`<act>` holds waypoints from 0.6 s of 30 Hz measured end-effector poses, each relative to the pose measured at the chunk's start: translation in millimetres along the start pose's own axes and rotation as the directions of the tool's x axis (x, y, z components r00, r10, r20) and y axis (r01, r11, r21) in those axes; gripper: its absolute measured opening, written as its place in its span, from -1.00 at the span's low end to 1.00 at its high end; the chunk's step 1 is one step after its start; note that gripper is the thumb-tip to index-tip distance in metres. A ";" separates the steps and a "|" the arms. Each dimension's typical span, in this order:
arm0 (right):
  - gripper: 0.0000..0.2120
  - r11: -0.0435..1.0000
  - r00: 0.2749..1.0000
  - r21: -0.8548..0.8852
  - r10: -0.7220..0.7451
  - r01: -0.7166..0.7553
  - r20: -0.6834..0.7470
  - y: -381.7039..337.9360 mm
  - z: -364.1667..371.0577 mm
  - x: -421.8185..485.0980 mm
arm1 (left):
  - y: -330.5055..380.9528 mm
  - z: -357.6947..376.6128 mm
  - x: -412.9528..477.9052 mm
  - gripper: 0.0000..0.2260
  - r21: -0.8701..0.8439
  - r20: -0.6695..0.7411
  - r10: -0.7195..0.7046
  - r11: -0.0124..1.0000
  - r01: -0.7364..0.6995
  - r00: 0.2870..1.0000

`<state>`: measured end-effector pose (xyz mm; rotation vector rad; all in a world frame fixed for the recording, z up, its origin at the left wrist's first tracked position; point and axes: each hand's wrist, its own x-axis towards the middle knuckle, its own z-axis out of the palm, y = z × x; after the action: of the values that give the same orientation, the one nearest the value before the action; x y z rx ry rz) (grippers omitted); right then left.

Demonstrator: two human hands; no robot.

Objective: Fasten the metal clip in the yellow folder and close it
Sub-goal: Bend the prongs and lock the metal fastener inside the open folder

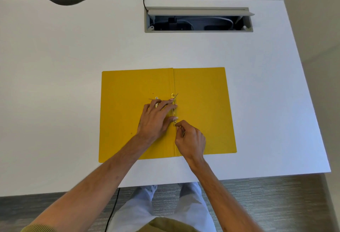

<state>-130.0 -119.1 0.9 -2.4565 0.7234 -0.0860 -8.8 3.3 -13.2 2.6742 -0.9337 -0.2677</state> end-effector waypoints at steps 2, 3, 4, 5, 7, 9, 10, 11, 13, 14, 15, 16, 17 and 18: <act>-0.84 1.000 1.000 0.007 0.008 -0.008 -0.008 -2.7 1.3 -2.2 | 1.1 0.4 -0.4 -0.54 0.003 -0.007 -0.001 1.000 0.001 1.000; -0.85 1.000 1.000 0.010 0.012 -0.012 -0.016 -3.6 2.3 -3.2 | 1.4 0.6 -0.2 -0.55 0.004 -0.009 -0.002 1.000 0.002 1.000; -0.84 1.000 1.000 0.013 0.017 -0.016 -0.023 -4.3 3.1 -4.1 | 1.7 0.6 -0.1 -0.55 0.007 -0.011 -0.002 1.000 0.003 1.000; -0.85 1.000 0.999 0.015 0.018 -0.018 -0.027 -4.7 3.8 -5.1 | 1.8 0.6 -0.2 -0.55 0.009 -0.012 -0.004 1.000 0.004 1.000; -0.86 1.000 0.999 0.021 0.018 -0.017 -0.028 -4.7 5.2 -7.4 | 1.9 1.4 -0.4 -0.55 0.011 -0.013 -0.004 1.000 0.004 1.000; -0.87 0.999 1.000 0.031 0.014 -0.014 -0.027 -4.4 7.6 -11.4 | 1.9 2.1 -1.0 -0.55 0.010 -0.018 -0.003 1.000 0.003 1.000; -0.87 0.999 1.000 0.037 0.007 -0.006 -0.027 -4.5 9.4 -13.8 | 2.0 2.3 -1.4 -0.56 0.006 -0.020 -0.004 1.000 0.004 1.000; -0.87 0.999 1.000 0.040 -0.002 0.003 -0.026 -4.9 11.2 -16.4 | 2.3 2.6 -1.7 -0.56 0.002 -0.022 -0.006 1.000 0.006 1.000; -0.86 0.999 0.999 0.040 -0.011 0.012 -0.032 -6.5 14.7 -21.5 | 2.4 3.1 -1.9 -0.56 0.002 -0.031 -0.005 1.000 0.005 0.999; -0.86 0.999 0.999 0.035 -0.006 0.008 -0.041 -7.3 15.7 -23.5 | 2.3 3.3 -1.9 -0.56 0.004 -0.035 -0.002 1.000 0.002 0.999; -0.88 1.000 0.999 0.031 0.006 -0.005 -0.050 -8.4 16.1 -25.0 | 1.8 3.6 -1.9 -0.56 0.007 -0.037 0.001 1.000 -0.001 0.999; -0.89 0.999 0.998 0.029 0.026 -0.025 -0.056 -8.9 16.0 -25.7 | 1.7 4.3 -1.7 -0.56 0.007 -0.037 0.003 1.000 -0.003 0.999; -0.91 0.999 0.997 0.028 0.047 -0.046 -0.059 -9.1 15.8 -25.9 | 1.5 4.8 -1.8 -0.56 0.006 -0.037 0.004 1.000 -0.004 0.999; -0.91 0.998 0.996 0.026 0.065 -0.064 -0.057 -9.3 15.9 -26.0 | 1.2 5.2 -2.3 -0.56 0.004 -0.037 0.005 1.000 -0.005 0.999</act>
<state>-144.3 -91.3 -4.9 -2.4139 0.8217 -0.1413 -12.6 2.8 -17.5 2.6709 -0.9312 -0.2151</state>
